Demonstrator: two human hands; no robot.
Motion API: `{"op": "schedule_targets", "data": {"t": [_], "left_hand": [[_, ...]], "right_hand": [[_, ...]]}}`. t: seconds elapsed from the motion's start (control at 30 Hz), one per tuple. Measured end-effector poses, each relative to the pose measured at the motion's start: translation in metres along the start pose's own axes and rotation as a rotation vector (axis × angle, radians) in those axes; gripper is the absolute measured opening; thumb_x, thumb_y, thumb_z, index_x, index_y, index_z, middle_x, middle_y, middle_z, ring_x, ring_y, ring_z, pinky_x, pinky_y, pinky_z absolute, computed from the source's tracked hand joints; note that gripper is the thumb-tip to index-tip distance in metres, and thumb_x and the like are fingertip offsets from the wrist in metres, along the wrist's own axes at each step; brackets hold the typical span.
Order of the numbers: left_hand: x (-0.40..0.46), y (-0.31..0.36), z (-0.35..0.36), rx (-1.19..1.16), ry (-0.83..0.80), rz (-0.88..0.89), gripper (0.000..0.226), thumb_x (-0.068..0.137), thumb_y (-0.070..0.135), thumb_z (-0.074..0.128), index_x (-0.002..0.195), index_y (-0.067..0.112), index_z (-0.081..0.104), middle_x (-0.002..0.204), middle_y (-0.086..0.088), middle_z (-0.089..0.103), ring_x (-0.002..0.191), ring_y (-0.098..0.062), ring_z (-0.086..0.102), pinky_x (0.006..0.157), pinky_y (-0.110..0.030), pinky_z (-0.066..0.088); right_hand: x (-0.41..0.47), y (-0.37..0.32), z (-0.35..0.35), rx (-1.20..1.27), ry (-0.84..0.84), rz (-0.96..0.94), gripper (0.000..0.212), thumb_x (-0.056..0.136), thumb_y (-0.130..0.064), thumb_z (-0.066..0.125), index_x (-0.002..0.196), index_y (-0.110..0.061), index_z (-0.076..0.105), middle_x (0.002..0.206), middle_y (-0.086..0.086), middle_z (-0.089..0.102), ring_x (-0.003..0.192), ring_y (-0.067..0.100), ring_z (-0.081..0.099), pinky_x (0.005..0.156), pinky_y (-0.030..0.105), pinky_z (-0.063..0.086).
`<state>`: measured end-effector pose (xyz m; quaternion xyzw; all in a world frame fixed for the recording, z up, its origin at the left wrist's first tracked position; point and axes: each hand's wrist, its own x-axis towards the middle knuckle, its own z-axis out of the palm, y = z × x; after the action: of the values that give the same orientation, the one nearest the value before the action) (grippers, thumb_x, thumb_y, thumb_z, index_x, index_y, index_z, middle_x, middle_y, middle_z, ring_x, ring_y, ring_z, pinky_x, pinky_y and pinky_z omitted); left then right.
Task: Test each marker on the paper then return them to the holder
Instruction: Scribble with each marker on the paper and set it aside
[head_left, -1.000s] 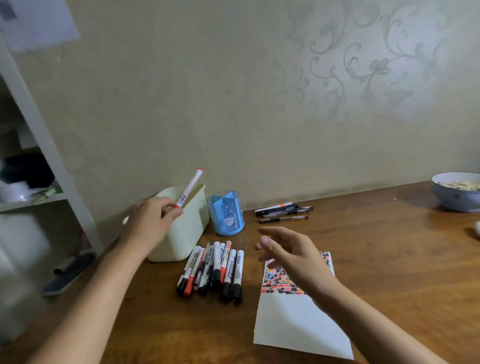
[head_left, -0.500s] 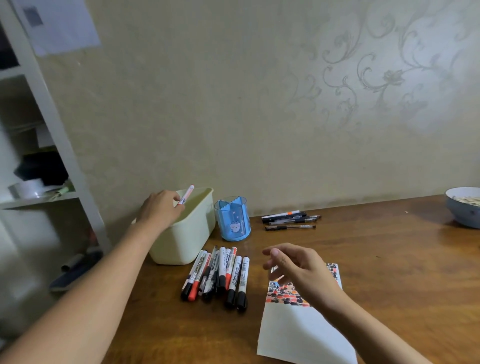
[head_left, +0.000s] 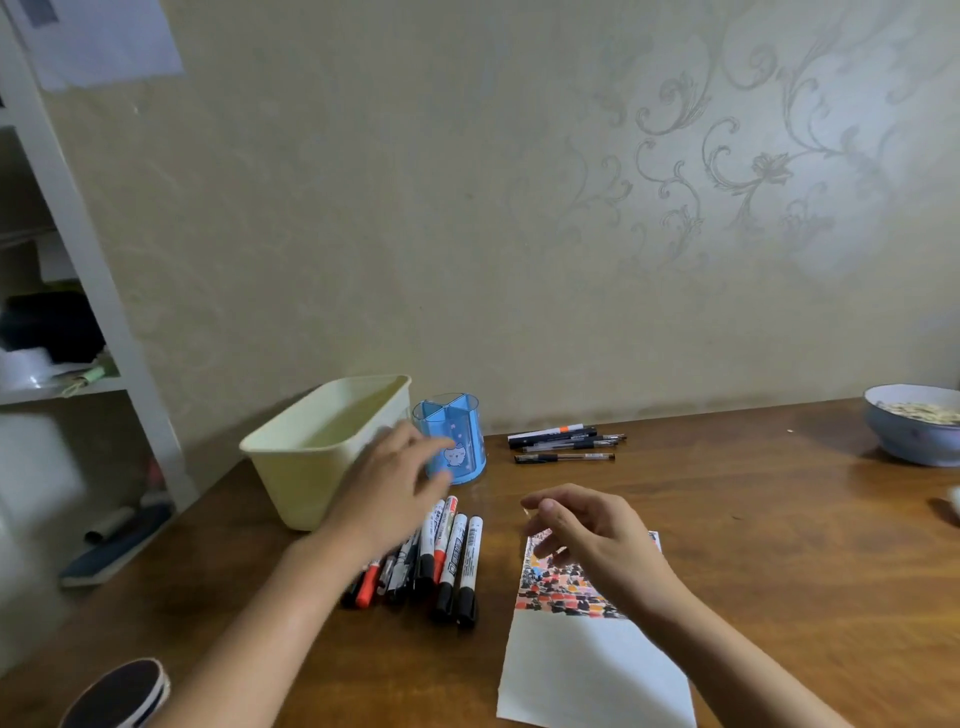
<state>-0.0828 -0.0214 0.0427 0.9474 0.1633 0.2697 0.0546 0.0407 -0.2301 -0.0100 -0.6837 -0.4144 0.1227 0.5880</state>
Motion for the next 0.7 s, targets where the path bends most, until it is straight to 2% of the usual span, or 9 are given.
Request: {"op": "schedule_targets", "data": {"t": [0.07,0.13,0.2,0.27,0.33,0.43,0.53,0.6,0.7], "left_hand": [[-0.019,0.019,0.021,-0.100,-0.247,0.069,0.049,0.091,0.053,0.058,0.139,0.041,0.050,0.117,0.019,0.044,0.116,-0.001,0.039,0.106,-0.033,0.037],[-0.034,0.031,0.035,-0.140,-0.416,0.112,0.064,0.086,0.066,0.058,0.144,0.044,0.042,0.134,0.027,0.038,0.128,0.004,0.032,0.112,-0.034,0.032],[-0.045,0.036,0.040,-0.154,-0.487,0.135,0.076,0.081,0.073,0.058,0.148,0.047,0.033,0.144,0.036,0.025,0.136,0.011,0.019,0.119,-0.030,0.022],[-0.051,0.039,0.039,-0.122,-0.554,0.174,0.082,0.080,0.074,0.059,0.150,0.053,0.023,0.140,0.042,0.011,0.133,0.018,0.002,0.116,-0.022,0.006],[-0.054,0.039,0.036,-0.089,-0.613,0.208,0.082,0.081,0.075,0.057,0.150,0.054,0.017,0.139,0.044,0.004,0.132,0.021,-0.006,0.115,-0.020,-0.001],[-0.053,0.034,0.040,-0.064,-0.651,0.223,0.083,0.081,0.080,0.049,0.150,0.056,0.011,0.155,0.037,0.004,0.142,0.013,-0.006,0.122,-0.033,0.000],[-0.054,0.032,0.044,-0.048,-0.654,0.231,0.085,0.080,0.082,0.046,0.152,0.053,0.011,0.158,0.033,0.008,0.145,0.008,-0.004,0.123,-0.034,0.001],[-0.056,0.032,0.045,-0.033,-0.632,0.244,0.088,0.079,0.084,0.046,0.153,0.049,0.014,0.158,0.031,0.011,0.146,0.004,0.000,0.121,-0.031,0.002],[-0.057,0.032,0.046,-0.006,-0.558,0.260,0.091,0.076,0.088,0.043,0.153,0.042,0.023,0.151,0.026,0.020,0.142,0.000,0.009,0.117,-0.027,0.006]], "right_hand": [[0.003,0.003,-0.007,-0.026,0.053,0.001,0.019,0.102,-0.022,0.055,0.110,-0.023,0.072,0.090,-0.005,0.077,0.081,0.009,0.073,0.073,0.027,0.061],[0.006,0.007,-0.017,-0.073,0.113,0.005,0.018,0.101,-0.021,0.056,0.112,-0.023,0.071,0.091,-0.006,0.076,0.081,0.006,0.072,0.074,0.027,0.061],[0.009,0.013,-0.026,-0.104,0.166,0.016,0.019,0.101,-0.019,0.056,0.112,-0.023,0.070,0.092,-0.006,0.075,0.081,0.004,0.071,0.073,0.024,0.059],[0.013,0.019,-0.036,-0.121,0.218,0.040,0.020,0.101,-0.017,0.055,0.112,-0.022,0.070,0.092,-0.007,0.075,0.081,0.005,0.070,0.073,0.024,0.058],[0.016,0.026,-0.045,-0.156,0.253,0.076,0.021,0.101,-0.017,0.055,0.114,-0.022,0.070,0.094,-0.008,0.075,0.084,0.006,0.069,0.076,0.025,0.058],[0.022,0.038,-0.052,-0.255,0.254,0.111,0.021,0.101,-0.020,0.057,0.119,-0.024,0.067,0.105,-0.009,0.072,0.096,0.006,0.067,0.074,0.019,0.056],[0.024,0.049,-0.054,-0.389,0.260,0.123,0.026,0.100,-0.020,0.058,0.124,-0.023,0.065,0.113,-0.007,0.070,0.099,0.003,0.063,0.063,0.006,0.048],[0.025,0.054,-0.055,-0.483,0.258,0.133,0.030,0.099,-0.019,0.059,0.128,-0.023,0.063,0.118,-0.006,0.068,0.103,0.005,0.061,0.071,0.006,0.044],[0.031,0.061,-0.053,-0.634,0.232,0.149,0.036,0.098,-0.023,0.059,0.134,-0.025,0.059,0.128,-0.005,0.063,0.114,0.010,0.056,0.091,0.021,0.045]]}}
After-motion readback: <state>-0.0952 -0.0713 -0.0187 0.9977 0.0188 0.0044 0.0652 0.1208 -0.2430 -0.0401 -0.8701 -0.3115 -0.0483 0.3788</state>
